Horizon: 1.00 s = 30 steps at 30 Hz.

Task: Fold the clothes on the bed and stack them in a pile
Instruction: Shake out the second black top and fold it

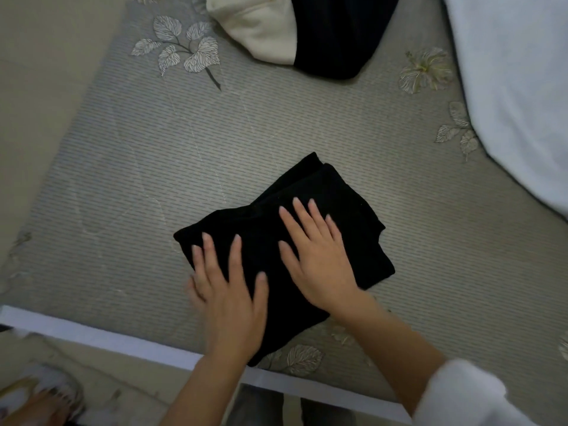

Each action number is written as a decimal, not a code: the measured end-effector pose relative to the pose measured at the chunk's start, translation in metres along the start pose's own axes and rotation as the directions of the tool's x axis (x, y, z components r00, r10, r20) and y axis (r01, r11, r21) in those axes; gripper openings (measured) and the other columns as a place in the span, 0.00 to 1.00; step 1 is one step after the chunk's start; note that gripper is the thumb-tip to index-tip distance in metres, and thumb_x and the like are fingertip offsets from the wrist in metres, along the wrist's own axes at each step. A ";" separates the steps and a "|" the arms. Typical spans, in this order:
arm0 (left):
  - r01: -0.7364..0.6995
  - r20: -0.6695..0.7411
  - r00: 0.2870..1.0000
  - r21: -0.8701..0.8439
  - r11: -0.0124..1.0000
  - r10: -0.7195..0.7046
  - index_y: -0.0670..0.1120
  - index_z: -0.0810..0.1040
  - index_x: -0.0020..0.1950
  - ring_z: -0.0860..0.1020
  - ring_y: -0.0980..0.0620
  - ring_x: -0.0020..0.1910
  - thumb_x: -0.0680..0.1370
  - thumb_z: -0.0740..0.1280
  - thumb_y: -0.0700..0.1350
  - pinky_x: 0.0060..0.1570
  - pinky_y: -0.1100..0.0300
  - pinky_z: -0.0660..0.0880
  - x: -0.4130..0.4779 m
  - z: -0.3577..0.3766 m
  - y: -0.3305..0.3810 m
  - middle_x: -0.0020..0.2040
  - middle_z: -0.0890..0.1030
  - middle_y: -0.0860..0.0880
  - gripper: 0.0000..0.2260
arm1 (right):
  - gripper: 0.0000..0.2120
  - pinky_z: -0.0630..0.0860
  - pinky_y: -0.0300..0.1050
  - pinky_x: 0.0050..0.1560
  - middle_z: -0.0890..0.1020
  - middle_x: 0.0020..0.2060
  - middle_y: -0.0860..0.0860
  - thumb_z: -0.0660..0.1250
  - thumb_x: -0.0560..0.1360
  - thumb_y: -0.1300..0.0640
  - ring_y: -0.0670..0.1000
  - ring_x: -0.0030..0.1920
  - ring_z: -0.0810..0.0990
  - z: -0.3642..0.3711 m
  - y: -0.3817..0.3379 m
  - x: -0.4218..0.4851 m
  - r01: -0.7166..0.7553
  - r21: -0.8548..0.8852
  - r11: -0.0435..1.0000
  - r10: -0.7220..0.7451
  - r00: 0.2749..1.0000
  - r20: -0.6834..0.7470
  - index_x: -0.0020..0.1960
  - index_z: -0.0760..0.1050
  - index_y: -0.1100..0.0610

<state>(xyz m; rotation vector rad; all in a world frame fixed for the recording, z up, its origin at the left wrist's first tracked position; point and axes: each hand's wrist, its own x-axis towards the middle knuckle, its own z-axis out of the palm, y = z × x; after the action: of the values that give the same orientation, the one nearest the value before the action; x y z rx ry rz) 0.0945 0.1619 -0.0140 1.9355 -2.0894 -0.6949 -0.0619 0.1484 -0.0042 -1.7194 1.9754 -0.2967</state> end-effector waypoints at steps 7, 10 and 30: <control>0.177 0.168 0.968 0.070 0.982 -0.186 0.56 0.37 0.76 0.32 0.50 0.74 0.79 0.46 0.65 0.72 0.40 0.40 -0.006 0.024 -0.024 0.76 0.34 0.51 0.31 | 0.26 0.31 0.59 0.71 0.39 0.78 0.47 0.39 0.81 0.40 0.51 0.76 0.33 -0.003 0.052 0.065 -0.014 -0.392 0.920 0.104 0.973 0.208 0.76 0.35 0.41; 0.189 0.173 0.967 0.004 0.982 -0.187 0.56 0.39 0.77 0.36 0.47 0.76 0.77 0.45 0.68 0.72 0.43 0.39 -0.006 0.018 -0.019 0.76 0.34 0.52 0.32 | 0.26 0.35 0.61 0.72 0.42 0.78 0.47 0.42 0.81 0.41 0.53 0.77 0.36 -0.010 0.060 0.076 -0.130 -0.307 0.943 0.190 0.966 0.173 0.77 0.41 0.42; 0.603 0.384 0.793 -0.605 0.520 -0.473 0.52 0.79 0.46 0.81 0.58 0.39 0.75 0.69 0.40 0.33 0.68 0.74 0.016 -0.041 -0.007 0.43 0.83 0.53 0.07 | 0.08 0.81 0.41 0.35 0.86 0.40 0.55 0.72 0.69 0.64 0.53 0.41 0.85 -0.059 0.091 -0.036 -0.629 0.709 0.319 0.533 0.737 0.415 0.48 0.82 0.61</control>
<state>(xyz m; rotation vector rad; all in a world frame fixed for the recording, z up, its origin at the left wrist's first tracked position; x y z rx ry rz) 0.1175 0.1375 0.0154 2.0329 -0.9215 -1.5660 -0.1667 0.1900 0.0112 -0.3336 1.7623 -0.7030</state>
